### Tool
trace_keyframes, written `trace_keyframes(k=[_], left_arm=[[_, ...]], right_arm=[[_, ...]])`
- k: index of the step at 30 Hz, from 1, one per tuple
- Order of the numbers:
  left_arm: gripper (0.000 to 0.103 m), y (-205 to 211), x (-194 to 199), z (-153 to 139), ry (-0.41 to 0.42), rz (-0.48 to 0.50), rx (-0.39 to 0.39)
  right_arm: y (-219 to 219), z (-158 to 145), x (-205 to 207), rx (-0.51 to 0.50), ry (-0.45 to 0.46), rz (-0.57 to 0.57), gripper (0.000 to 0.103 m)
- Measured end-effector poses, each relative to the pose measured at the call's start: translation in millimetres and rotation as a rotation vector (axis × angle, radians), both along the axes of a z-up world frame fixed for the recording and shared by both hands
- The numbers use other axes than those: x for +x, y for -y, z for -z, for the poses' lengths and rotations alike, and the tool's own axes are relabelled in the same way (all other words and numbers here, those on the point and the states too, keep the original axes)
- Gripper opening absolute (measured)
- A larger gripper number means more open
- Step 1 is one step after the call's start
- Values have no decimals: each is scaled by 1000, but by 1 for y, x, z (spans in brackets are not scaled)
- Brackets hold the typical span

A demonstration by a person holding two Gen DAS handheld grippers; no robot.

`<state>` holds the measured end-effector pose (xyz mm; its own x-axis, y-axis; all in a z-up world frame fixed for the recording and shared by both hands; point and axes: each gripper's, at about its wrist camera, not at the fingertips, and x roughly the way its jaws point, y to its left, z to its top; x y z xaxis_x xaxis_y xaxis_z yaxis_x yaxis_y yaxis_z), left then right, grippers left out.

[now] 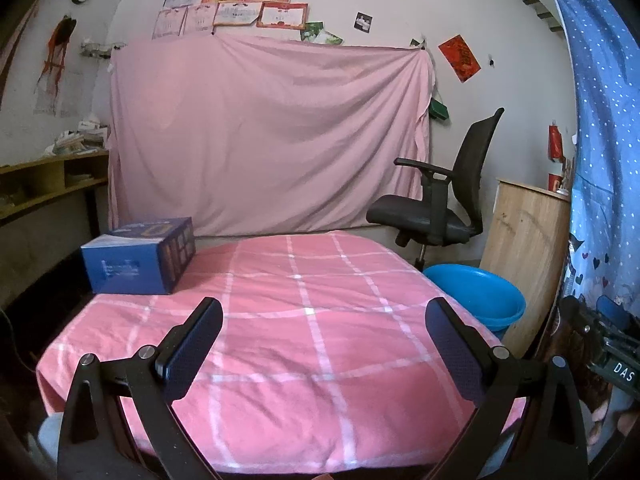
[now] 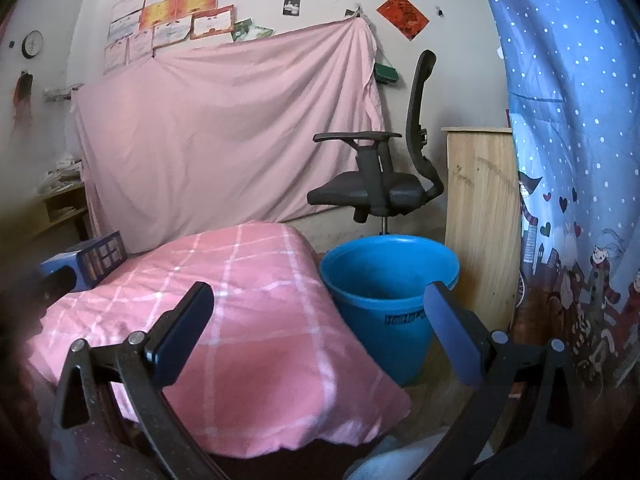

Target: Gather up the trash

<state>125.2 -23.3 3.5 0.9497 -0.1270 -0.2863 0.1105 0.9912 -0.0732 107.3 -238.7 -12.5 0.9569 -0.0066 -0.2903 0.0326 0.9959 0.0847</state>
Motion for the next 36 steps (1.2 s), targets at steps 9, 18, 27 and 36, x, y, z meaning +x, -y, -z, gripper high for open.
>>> trace_keyframes(k=[9, 18, 27, 36], left_arm=[[99, -19, -31, 6, -7, -17, -9], [101, -23, -59, 9, 13, -2, 0], [101, -27, -82, 15, 17, 1, 8], [101, -33, -104, 15, 54, -16, 14]], right_arm=[[-22, 3, -29, -10, -19, -27, 103], [-36, 8, -55, -27, -28, -39, 103], [-40, 6, -79, -35, 12, -8, 103], [-40, 4, -101, -26, 49, 18, 103]])
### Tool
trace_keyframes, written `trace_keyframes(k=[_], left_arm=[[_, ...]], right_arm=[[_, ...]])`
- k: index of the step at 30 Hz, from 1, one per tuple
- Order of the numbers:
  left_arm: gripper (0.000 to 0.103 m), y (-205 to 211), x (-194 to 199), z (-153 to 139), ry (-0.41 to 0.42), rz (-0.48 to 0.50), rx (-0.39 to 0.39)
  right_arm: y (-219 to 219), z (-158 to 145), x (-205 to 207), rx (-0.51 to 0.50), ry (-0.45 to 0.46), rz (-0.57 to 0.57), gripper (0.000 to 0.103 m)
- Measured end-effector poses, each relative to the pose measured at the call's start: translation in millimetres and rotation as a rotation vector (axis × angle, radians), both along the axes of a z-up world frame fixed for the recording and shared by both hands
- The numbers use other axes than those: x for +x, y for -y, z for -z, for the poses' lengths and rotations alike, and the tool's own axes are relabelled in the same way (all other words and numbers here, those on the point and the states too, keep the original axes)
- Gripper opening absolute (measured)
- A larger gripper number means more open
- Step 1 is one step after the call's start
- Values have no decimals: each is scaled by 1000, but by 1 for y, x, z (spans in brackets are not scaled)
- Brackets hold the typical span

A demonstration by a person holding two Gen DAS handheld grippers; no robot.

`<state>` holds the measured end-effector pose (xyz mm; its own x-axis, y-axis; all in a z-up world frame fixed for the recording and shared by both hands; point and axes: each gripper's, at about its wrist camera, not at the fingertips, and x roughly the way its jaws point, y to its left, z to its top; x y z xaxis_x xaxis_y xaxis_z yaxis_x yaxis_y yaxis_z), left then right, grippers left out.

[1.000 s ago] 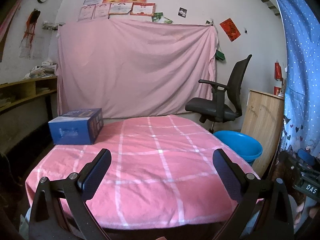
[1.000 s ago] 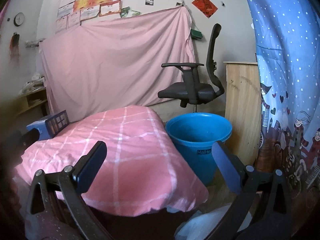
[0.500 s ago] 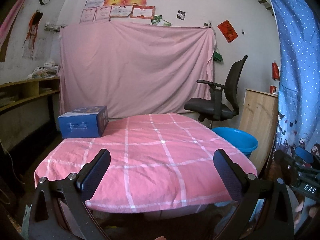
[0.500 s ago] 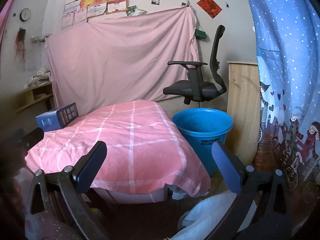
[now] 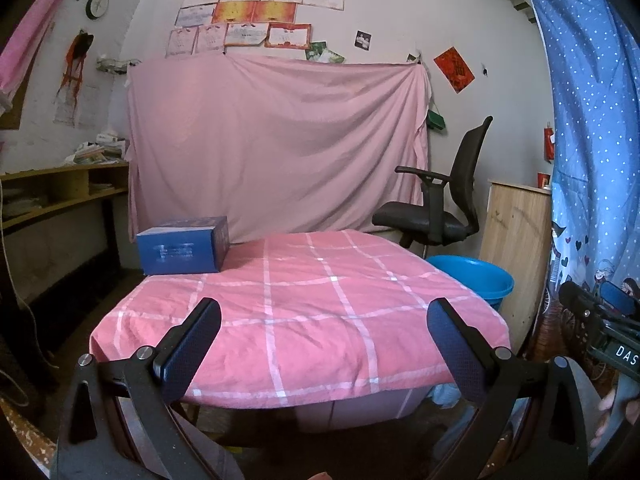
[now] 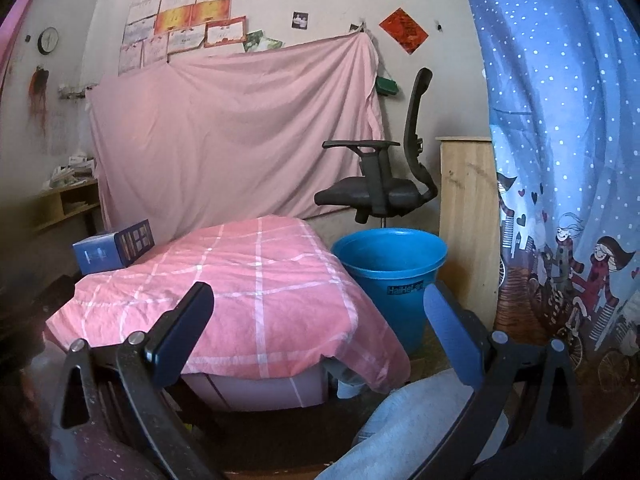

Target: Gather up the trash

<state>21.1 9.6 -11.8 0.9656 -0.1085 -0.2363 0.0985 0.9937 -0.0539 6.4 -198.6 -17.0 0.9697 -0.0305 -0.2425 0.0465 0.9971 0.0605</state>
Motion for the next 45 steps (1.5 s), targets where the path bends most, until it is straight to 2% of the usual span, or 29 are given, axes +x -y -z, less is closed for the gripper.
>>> trace_keyframes(k=[14, 22, 45], left_arm=[[101, -5, -11, 1, 8, -7, 6], [101, -4, -12, 4, 3, -4, 15], [101, -6, -7, 8, -8, -3, 10]], right_arm=[[-23, 3, -20, -87, 44, -23, 103], [-18, 5, -15, -59, 19, -9, 103], [-17, 6, -14, -60, 9, -12, 103]])
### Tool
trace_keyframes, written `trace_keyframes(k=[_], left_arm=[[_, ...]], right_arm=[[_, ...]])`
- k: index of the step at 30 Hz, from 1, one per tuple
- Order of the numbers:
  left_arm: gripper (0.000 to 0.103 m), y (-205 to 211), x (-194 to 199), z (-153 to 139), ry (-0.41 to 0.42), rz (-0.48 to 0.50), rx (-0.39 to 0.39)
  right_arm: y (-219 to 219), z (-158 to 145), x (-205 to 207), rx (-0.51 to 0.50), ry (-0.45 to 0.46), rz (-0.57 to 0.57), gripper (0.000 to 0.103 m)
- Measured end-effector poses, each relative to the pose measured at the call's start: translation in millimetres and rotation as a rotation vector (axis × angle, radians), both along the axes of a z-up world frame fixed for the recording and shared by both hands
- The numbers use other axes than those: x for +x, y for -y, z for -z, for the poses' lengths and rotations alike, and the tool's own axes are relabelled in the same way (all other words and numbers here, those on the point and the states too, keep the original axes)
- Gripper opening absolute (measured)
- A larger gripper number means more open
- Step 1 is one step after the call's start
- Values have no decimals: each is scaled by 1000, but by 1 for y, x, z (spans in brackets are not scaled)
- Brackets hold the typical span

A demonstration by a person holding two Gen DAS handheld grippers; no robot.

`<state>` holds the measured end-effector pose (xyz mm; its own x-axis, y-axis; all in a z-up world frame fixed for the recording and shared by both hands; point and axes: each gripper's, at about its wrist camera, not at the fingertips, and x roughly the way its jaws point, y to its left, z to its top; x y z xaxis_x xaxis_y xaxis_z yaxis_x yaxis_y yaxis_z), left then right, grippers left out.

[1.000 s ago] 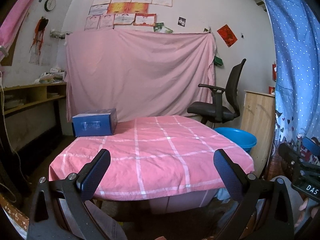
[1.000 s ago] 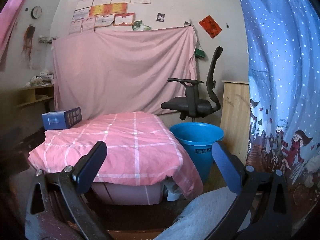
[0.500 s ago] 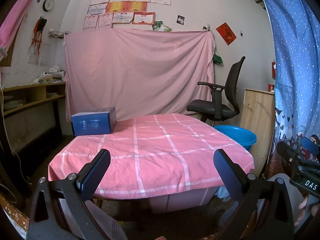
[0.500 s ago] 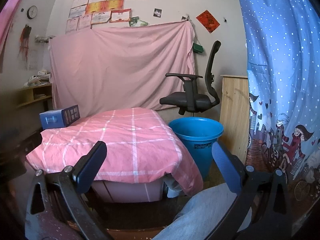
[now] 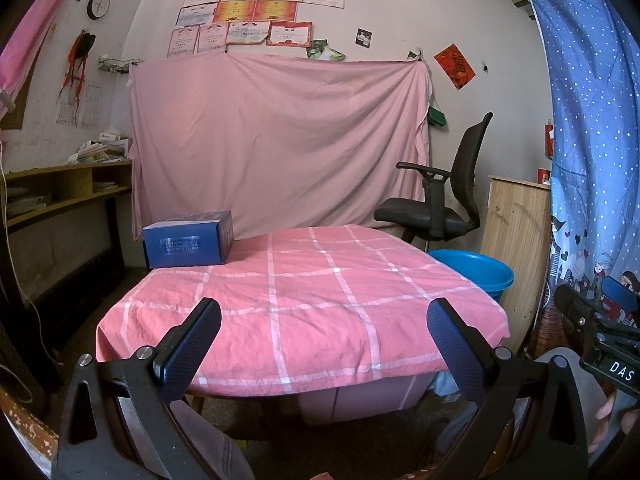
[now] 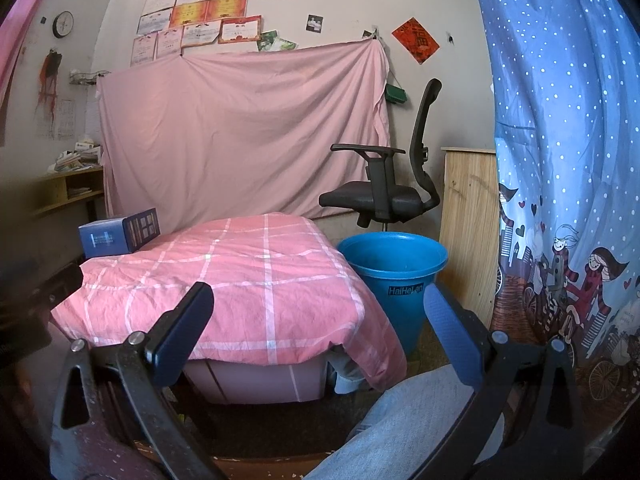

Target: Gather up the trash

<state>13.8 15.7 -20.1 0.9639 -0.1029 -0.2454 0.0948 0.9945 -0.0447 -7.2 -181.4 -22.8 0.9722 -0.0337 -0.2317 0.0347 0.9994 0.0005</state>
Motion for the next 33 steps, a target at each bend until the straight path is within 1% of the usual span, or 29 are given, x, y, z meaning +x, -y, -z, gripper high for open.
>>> trace_keyframes(k=[33], left_arm=[[101, 0, -1, 1, -3, -1, -1]], right_arm=[[0, 4, 1, 3, -8, -1, 103]])
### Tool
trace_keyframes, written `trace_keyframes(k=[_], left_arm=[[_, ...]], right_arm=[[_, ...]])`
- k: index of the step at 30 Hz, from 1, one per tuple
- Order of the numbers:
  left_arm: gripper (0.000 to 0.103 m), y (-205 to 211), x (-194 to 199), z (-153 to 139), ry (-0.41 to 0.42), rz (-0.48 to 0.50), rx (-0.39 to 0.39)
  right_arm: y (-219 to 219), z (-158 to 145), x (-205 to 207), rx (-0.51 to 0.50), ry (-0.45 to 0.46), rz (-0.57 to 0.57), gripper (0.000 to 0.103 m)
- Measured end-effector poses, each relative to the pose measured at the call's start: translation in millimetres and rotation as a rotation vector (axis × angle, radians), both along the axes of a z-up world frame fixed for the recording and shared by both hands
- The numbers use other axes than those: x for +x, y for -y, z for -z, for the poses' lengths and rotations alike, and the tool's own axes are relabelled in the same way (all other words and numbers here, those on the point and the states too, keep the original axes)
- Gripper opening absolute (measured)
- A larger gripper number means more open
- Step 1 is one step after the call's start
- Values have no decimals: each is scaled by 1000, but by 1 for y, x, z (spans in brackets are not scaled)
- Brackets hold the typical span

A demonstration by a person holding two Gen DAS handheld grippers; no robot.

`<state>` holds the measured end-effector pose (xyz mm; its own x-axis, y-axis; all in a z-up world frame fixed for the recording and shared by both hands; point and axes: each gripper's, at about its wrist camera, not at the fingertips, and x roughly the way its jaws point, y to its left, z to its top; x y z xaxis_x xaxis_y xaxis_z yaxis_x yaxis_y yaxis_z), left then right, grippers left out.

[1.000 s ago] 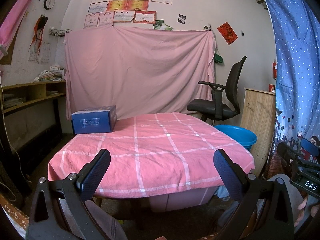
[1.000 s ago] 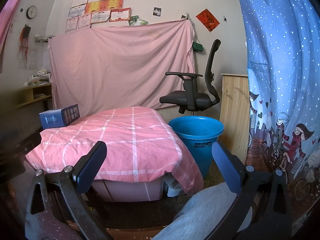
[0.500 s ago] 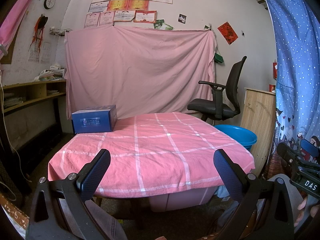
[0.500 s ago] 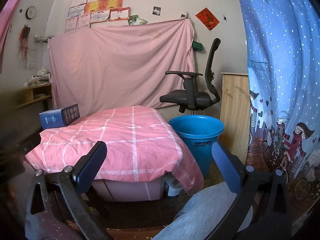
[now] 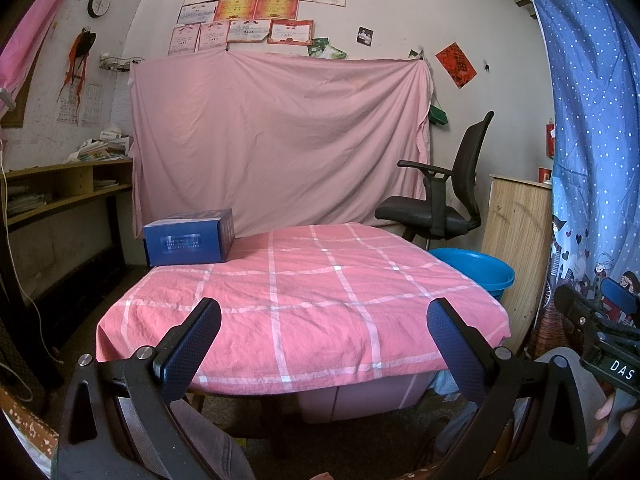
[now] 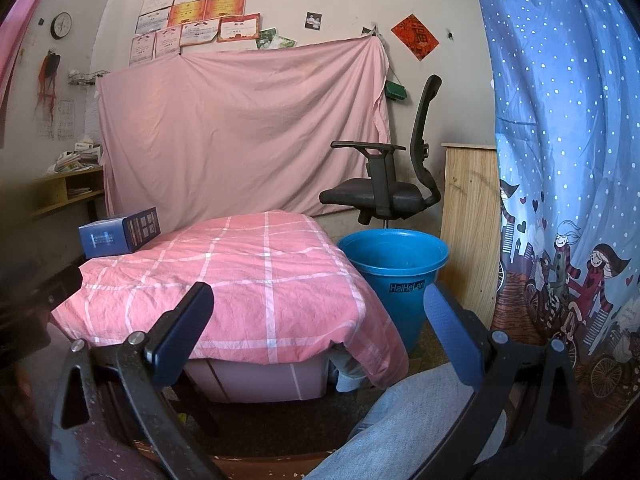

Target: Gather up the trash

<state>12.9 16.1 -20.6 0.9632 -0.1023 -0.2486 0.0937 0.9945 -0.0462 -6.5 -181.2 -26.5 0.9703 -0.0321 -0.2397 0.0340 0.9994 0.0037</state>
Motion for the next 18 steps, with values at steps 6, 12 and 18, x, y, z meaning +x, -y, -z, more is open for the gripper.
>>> trace_keyframes(k=[6, 12, 18], left_arm=[[101, 0, 0, 0, -1, 0, 0], [101, 0, 0, -1, 0, 0, 0], [101, 0, 0, -1, -1, 0, 0]], right_arm=[[-1, 0, 0, 1, 0, 1, 103], [0, 0, 0, 2, -1, 1, 103], [0, 0, 0, 2, -1, 0, 103]])
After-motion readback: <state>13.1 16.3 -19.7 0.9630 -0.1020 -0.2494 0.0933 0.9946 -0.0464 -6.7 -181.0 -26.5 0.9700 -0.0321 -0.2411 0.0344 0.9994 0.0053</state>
